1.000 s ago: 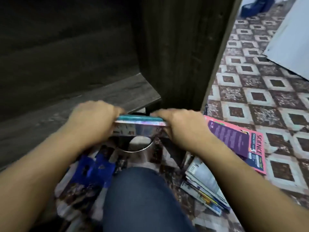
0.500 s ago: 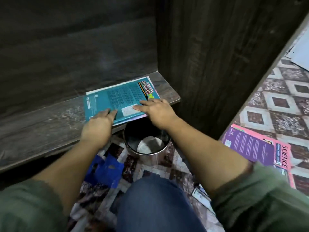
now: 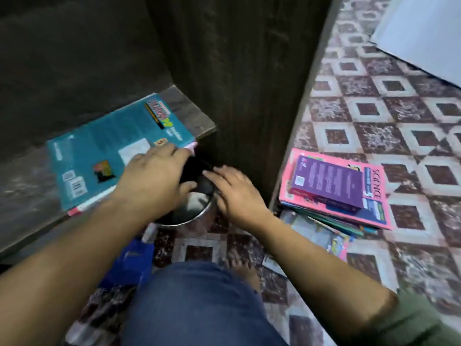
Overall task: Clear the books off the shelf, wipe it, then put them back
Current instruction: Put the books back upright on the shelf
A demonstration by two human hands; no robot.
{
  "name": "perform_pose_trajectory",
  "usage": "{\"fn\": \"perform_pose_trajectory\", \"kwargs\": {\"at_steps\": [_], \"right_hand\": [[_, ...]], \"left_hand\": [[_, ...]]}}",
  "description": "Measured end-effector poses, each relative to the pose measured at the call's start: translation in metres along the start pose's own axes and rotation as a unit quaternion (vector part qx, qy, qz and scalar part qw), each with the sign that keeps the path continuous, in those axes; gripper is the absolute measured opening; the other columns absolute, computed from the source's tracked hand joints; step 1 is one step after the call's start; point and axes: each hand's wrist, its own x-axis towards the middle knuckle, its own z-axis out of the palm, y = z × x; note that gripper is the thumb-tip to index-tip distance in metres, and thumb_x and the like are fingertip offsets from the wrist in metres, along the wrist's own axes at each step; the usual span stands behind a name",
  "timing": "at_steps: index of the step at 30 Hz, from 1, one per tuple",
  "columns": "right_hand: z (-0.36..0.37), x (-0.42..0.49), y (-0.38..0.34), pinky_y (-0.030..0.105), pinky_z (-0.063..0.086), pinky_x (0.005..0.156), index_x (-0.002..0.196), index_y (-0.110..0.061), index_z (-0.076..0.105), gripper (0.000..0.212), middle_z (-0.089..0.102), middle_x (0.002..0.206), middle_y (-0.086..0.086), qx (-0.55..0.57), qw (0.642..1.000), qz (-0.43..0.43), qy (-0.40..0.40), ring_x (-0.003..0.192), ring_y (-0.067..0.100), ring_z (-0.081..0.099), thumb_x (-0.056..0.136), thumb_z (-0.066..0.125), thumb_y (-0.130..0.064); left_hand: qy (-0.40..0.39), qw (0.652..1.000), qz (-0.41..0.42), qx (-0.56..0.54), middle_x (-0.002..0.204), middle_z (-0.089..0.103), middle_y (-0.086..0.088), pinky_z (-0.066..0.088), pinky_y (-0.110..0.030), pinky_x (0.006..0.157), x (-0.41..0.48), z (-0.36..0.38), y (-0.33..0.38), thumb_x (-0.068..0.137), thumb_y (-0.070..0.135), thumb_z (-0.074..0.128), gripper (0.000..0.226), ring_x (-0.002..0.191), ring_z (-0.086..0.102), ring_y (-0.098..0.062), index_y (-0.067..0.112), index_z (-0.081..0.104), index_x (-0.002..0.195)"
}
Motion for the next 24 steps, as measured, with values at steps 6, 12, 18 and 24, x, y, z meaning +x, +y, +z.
{"fn": "perform_pose_trajectory", "kwargs": {"at_steps": [6, 12, 18, 24], "right_hand": [[-0.023, -0.133, 0.081, 0.038, 0.046, 0.076, 0.11, -0.016, 0.062, 0.026, 0.064, 0.104, 0.013, -0.023, 0.956, 0.201, -0.213, 0.098, 0.036, 0.061, 0.091, 0.047, -0.026], [-0.04, -0.157, 0.145, 0.039, 0.047, 0.073, 0.112, -0.01, 0.066, 0.031, 0.061, 0.11, 0.014, -0.127, 0.943, 0.266, -0.155, 0.098, 0.038, 0.059, 0.083, 0.064, -0.019], [-0.039, -0.122, 0.186, 0.051, 0.022, 0.112, 0.15, -0.029, 0.023, 0.102, 0.023, 0.154, 0.019, -0.241, 0.92, 0.278, -0.133, 0.14, 0.039, 0.024, 0.067, 0.081, -0.044], [-0.025, -0.111, 0.206, 0.055, 0.01, 0.116, 0.152, -0.032, -0.009, 0.119, 0.003, 0.16, 0.017, -0.239, 0.907, 0.287, -0.193, 0.147, 0.038, 0.003, 0.073, 0.078, -0.049]], "left_hand": [[0.125, 0.912, 0.389, 0.05, 0.082, 0.057, -0.006, 0.047, -0.04, 0.067, 0.021, 0.015, 0.113, 0.086, 0.016, 0.049, 0.013, 0.078, 0.056, -0.029, 0.016, 0.061, 0.081], [0.163, 0.871, 0.401, 0.232, 0.071, 0.057, -0.012, 0.041, -0.052, 0.101, 0.057, 0.048, 0.147, 0.09, -0.003, 0.043, 0.026, 0.074, 0.059, -0.031, 0.005, 0.061, 0.072], [-0.123, 0.909, 0.277, 0.288, 0.078, 0.062, 0.011, 0.03, -0.024, 0.081, 0.07, 0.052, 0.172, 0.079, 0.026, 0.039, 0.032, 0.077, 0.056, -0.014, 0.02, 0.07, 0.084], [-0.063, 0.912, 0.273, 0.299, 0.105, 0.058, -0.009, 0.034, -0.04, 0.098, 0.074, 0.055, 0.188, 0.071, -0.009, 0.007, 0.058, 0.106, 0.049, -0.028, 0.004, 0.051, 0.106]]}}
